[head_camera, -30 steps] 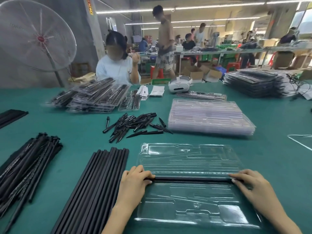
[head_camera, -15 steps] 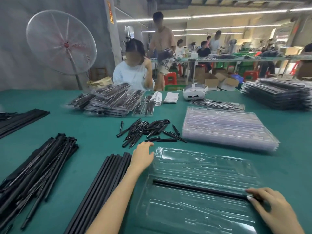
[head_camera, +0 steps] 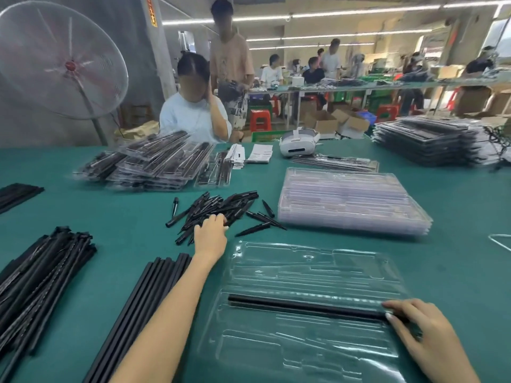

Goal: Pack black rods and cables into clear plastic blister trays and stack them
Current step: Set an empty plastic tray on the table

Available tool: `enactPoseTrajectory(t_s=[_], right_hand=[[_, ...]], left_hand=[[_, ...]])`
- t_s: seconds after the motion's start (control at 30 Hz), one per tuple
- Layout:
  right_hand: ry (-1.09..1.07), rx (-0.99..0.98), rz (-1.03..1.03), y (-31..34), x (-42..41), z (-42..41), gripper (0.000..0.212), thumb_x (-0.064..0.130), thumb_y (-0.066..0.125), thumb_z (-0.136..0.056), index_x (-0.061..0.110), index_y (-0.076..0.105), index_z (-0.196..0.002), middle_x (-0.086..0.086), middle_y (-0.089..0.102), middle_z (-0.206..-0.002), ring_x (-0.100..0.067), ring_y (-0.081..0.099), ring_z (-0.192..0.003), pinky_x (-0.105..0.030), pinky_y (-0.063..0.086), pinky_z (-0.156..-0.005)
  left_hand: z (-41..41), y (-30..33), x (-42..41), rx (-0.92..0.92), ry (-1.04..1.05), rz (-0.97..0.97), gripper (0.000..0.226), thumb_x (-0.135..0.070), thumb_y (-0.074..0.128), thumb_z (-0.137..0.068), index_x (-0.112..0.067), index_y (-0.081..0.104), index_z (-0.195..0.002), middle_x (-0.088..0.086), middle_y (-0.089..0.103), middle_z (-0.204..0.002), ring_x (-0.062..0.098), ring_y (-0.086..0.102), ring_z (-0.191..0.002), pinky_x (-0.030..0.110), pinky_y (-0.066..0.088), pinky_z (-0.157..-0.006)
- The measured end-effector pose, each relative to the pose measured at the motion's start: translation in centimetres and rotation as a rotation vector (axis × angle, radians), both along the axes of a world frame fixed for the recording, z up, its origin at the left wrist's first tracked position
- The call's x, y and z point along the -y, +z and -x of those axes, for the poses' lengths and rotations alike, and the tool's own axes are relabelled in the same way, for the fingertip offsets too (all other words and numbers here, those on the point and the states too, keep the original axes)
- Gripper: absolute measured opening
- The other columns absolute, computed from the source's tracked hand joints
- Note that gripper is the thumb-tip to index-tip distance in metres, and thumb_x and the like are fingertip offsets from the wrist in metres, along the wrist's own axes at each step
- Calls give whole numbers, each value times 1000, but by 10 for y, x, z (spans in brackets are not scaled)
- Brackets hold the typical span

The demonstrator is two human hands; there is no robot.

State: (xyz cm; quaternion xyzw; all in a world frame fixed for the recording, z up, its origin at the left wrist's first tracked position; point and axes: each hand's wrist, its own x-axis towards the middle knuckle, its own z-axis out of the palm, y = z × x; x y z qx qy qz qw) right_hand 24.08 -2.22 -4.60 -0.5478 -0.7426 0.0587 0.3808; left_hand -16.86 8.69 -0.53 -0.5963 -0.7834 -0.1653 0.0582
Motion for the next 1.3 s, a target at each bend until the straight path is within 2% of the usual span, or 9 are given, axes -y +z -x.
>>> enactPoseTrajectory(t_s=[0.07,0.13,0.27,0.43,0.83,0.97,1.13,1.23,1.3], right_hand=[[-15,43,14,-1,1,-1,8,24,73,-83,27,71,-91,13,62,-81,-11,52,-76,-27,40,-74],[-29,66,63,-1,2,-1,22,6,78,-76,21,73,-91,13,61,-82,-15,55,-77,-30,40,-75],[2,75,66,-1,5,-2,25,-1,73,-79,18,73,-96,11,64,-86,-19,58,-81,-35,44,-77],[-10,-19,101,-3,6,-5,26,0,68,-84,19,72,-100,13,65,-90,-16,60,-87,-13,36,-78],[1,70,38,-2,7,-2,21,-2,72,-80,15,75,-91,8,65,-84,-18,57,-80,-22,38,-77],[32,190,-65,4,6,5,28,-7,78,-70,13,75,-88,4,64,-80,-24,60,-73,-39,49,-65],[236,140,-65,10,11,26,24,-3,76,-73,16,75,-89,7,63,-87,-7,54,-84,-24,42,-76],[392,178,-96,13,16,50,11,13,65,-88,18,75,-91,6,65,-90,-4,53,-84,-25,43,-74],[410,201,-42,15,18,62,20,6,71,-82,19,75,-96,6,66,-92,-3,53,-86,-24,41,-75]], left_hand=[[-32,20,21,60,-164,-155,24,-20,43,-100,-15,53,-121,1,57,-115,22,53,-107,35,36,-89],[-74,33,55,153,-501,-151,20,-20,51,-97,-16,58,-115,-2,56,-102,23,56,-94,35,41,-82],[-142,20,118,100,-908,60,17,-21,56,-94,-17,61,-110,2,55,-103,26,57,-87,36,44,-73],[-168,-6,133,167,-857,126,19,-21,56,-95,-16,63,-112,6,57,-107,26,54,-98,35,40,-85],[-178,-25,144,196,-799,43,27,-32,53,-96,-15,70,-109,7,58,-95,23,47,-94,27,27,-77],[-186,-19,145,156,-729,49,20,-29,56,-93,-19,71,-102,3,59,-97,22,49,-98,29,25,-77],[-193,-15,142,211,-746,138,21,-13,56,-89,-15,72,-102,11,58,-97,29,50,-100,37,36,-85],[-171,-11,143,233,-778,177,24,-27,57,-92,-20,69,-112,8,57,-104,24,48,-104,36,33,-88],[-135,-5,140,285,-683,106,24,-33,57,-93,-26,69,-111,0,58,-104,17,49,-105,34,32,-92]])
